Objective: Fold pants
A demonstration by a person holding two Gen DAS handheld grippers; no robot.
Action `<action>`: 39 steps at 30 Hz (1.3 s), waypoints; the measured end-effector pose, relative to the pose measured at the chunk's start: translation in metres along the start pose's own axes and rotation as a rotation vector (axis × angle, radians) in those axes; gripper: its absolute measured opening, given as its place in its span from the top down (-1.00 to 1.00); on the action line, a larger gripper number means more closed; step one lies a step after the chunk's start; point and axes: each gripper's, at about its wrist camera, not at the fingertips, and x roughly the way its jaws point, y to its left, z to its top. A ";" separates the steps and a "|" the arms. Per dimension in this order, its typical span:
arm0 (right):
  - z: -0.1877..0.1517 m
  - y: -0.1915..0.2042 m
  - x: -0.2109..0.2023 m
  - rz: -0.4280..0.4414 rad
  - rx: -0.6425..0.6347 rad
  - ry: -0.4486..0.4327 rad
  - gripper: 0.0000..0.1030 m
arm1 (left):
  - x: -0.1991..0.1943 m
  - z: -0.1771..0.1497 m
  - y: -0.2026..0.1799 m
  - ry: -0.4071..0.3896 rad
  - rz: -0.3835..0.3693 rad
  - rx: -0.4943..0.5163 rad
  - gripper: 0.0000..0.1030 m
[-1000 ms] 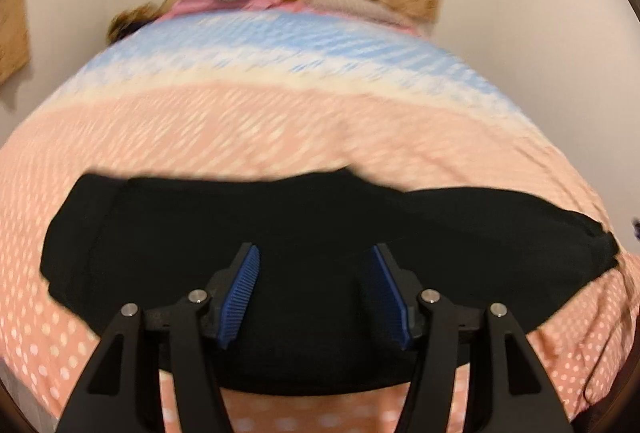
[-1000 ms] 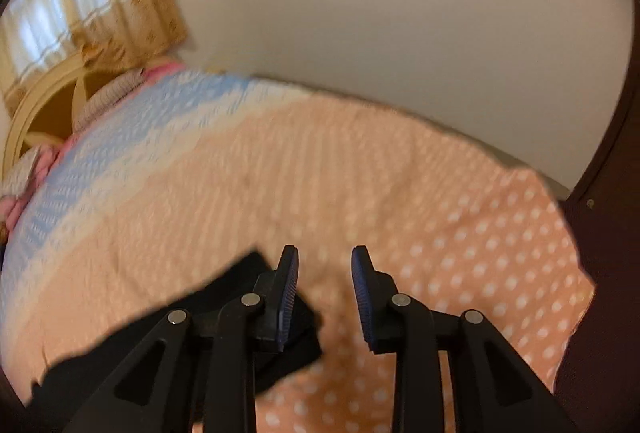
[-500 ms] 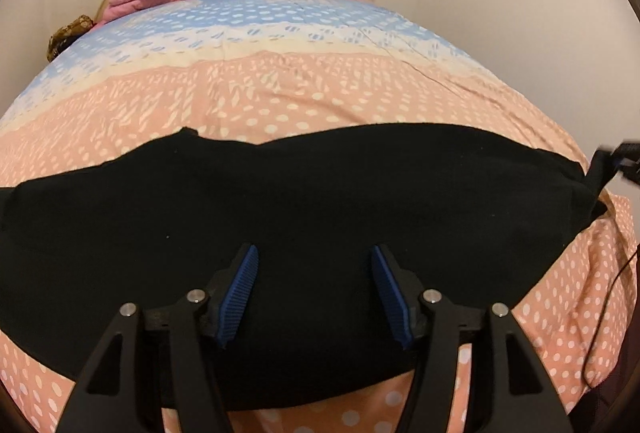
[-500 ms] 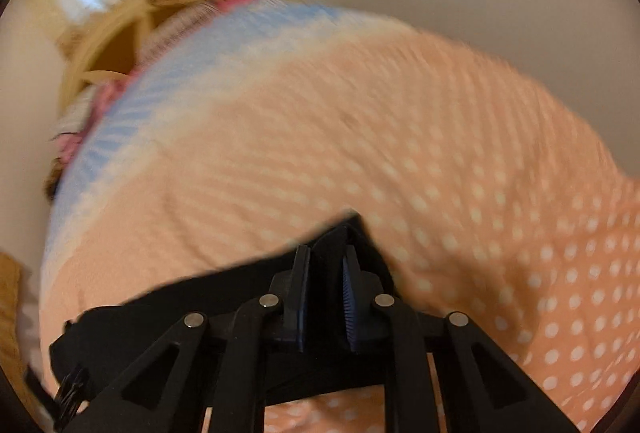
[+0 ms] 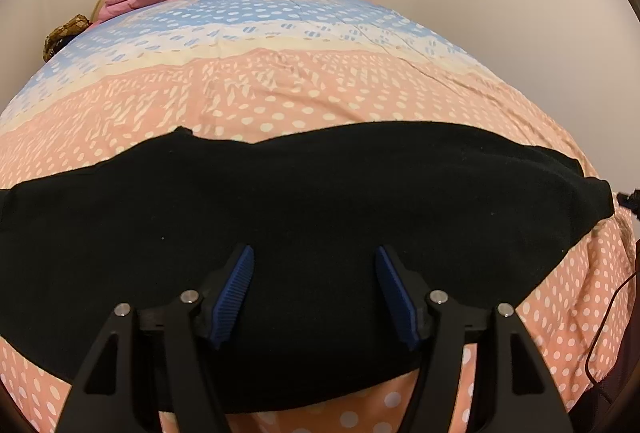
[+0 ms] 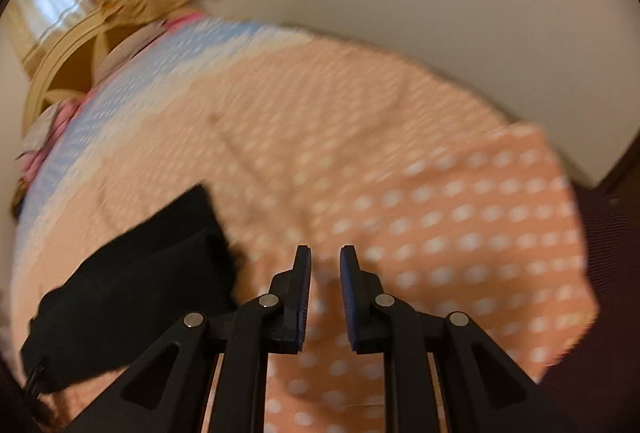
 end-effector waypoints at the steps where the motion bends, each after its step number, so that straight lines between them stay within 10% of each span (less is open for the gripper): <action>1: 0.004 0.004 -0.003 0.009 -0.008 -0.017 0.69 | 0.000 0.000 0.000 0.000 0.001 -0.001 -0.31; 6: 0.033 0.051 0.017 0.177 -0.066 0.035 0.62 | 0.001 0.001 -0.002 0.002 0.009 -0.004 -0.32; 10: 0.032 0.071 0.045 0.261 -0.024 0.161 0.05 | 0.002 0.001 -0.001 0.004 0.008 -0.005 -0.33; 14: 0.019 0.074 0.058 0.236 -0.012 0.245 0.05 | 0.002 0.002 -0.001 0.004 0.007 -0.006 -0.34; 17: 0.003 0.092 0.036 0.311 -0.150 0.196 0.50 | 0.002 0.002 -0.003 0.004 0.009 -0.001 -0.39; 20: -0.019 0.105 0.003 0.455 -0.295 0.128 0.54 | 0.002 0.002 -0.002 0.003 0.008 0.001 -0.40; 30: -0.054 0.119 0.008 0.311 -0.459 0.207 0.47 | 0.003 0.001 -0.001 -0.001 0.004 0.005 -0.42; 33: -0.043 0.112 0.008 0.276 -0.438 0.193 -0.13 | 0.004 0.001 -0.002 -0.002 0.005 0.001 -0.42; 39: -0.041 0.096 0.023 0.403 -0.263 0.234 -0.20 | 0.003 0.000 -0.003 -0.002 0.006 0.002 -0.42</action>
